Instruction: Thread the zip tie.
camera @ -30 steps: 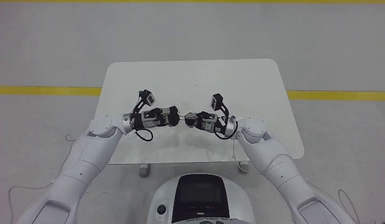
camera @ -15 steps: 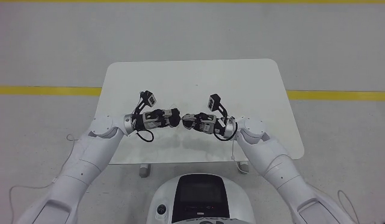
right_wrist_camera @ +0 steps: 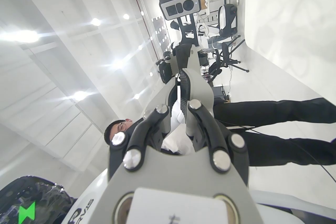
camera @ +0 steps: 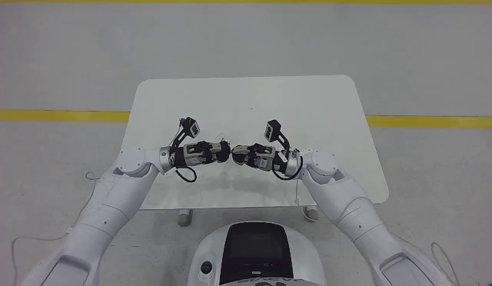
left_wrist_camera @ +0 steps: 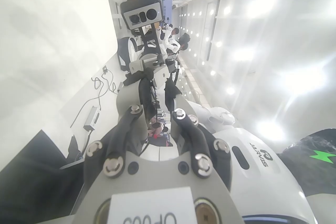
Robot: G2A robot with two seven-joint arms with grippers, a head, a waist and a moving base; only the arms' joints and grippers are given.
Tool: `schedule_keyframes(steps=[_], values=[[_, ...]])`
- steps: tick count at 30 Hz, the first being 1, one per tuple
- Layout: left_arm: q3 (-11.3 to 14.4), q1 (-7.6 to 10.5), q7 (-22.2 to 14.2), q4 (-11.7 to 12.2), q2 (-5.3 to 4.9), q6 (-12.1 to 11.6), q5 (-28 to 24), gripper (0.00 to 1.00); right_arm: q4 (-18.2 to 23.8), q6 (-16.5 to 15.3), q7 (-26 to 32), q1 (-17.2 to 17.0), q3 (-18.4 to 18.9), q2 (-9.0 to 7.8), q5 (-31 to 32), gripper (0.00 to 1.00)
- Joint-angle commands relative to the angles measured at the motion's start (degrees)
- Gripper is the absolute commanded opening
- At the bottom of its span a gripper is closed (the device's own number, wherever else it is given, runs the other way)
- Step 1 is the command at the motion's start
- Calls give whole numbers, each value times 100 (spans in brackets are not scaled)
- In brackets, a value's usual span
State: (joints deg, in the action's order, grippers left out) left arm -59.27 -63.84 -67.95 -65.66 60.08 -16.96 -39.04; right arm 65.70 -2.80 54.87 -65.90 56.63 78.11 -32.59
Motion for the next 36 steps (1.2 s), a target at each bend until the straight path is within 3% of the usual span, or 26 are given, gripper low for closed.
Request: schedule_keyframes(steps=[1, 9, 14, 19, 20, 21, 22, 36], values=[[11, 6, -14, 1, -1, 10, 5, 13, 3, 2, -3, 2, -8, 0, -2, 0], [49, 37, -37, 37, 1, 27, -5, 10, 3, 13, -4, 16, -32, -3, -14, 0], [68, 61, -42, 74, 1, 34, -8, 0, -4, 21, -3, 32, -47, -5, -14, 0], [87, 89, -51, 120, 4, 29, -14, 0, -17, 30, 17, 49, -60, -7, -17, 0], [90, 97, -57, 130, 4, 25, -18, 0, -21, 29, -10, 54, -51, -7, -30, 24], [92, 102, -62, 137, 4, 21, -21, 0, -22, 16, -45, 51, -34, -8, -58, 58], [92, 107, -69, 143, 4, 18, -26, 0, -20, -2, -75, 45, -13, -10, -85, 100], [76, 100, -193, 154, -15, -100, -83, 0, 209, -57, -106, -183, 310, -108, -257, 100]])
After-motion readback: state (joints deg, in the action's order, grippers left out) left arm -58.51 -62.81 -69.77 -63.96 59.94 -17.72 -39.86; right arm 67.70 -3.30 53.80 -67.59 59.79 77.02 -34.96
